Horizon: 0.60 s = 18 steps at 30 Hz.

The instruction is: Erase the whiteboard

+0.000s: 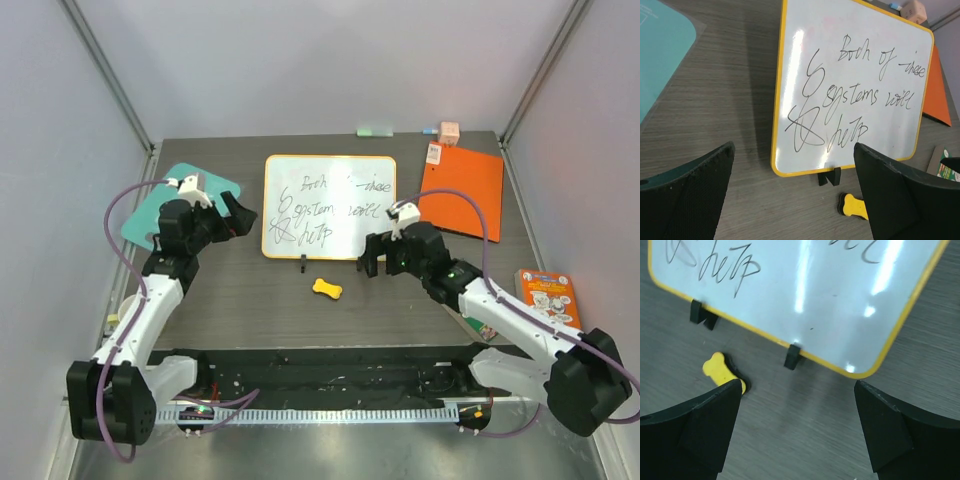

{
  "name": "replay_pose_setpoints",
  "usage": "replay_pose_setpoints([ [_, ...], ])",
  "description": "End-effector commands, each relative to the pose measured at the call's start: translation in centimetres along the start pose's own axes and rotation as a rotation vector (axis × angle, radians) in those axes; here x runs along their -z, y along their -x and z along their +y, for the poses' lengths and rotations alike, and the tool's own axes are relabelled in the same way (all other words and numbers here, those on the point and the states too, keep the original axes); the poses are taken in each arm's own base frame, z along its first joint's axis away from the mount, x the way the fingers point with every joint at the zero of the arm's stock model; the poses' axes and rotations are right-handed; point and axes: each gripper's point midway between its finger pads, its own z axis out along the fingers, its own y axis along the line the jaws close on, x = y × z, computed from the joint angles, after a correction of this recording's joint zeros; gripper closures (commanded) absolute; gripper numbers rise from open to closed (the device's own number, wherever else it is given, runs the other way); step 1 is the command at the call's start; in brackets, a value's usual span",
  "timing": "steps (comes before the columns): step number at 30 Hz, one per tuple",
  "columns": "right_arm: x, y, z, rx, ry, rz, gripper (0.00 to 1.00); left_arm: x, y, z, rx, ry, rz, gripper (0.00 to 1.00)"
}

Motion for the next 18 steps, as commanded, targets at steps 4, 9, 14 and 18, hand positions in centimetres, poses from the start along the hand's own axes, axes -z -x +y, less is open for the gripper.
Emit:
replay_pose_setpoints([
  [4, 0.1, -3.7, 5.0, 0.195, 0.029, 0.124, 0.0, 2.1, 0.9, -2.0, -0.015, -0.074, -0.053, 0.0],
  [9, -1.2, -6.9, 8.0, 0.324, 0.092, 0.232, 0.01, 1.6, -0.4, -1.4, -0.006, -0.055, 0.01, 0.0],
  [14, -2.2, -6.9, 10.5, 0.366, 0.167, 0.217, 0.02, 0.8, -2.1, -1.8, -0.015, -0.097, 0.062, 0.0],
  [18, -3.3, -6.5, 11.7, 0.396, 0.203, 0.222, 0.02, 0.9, -2.6, -1.5, -0.014, -0.093, 0.067, 0.0],
])
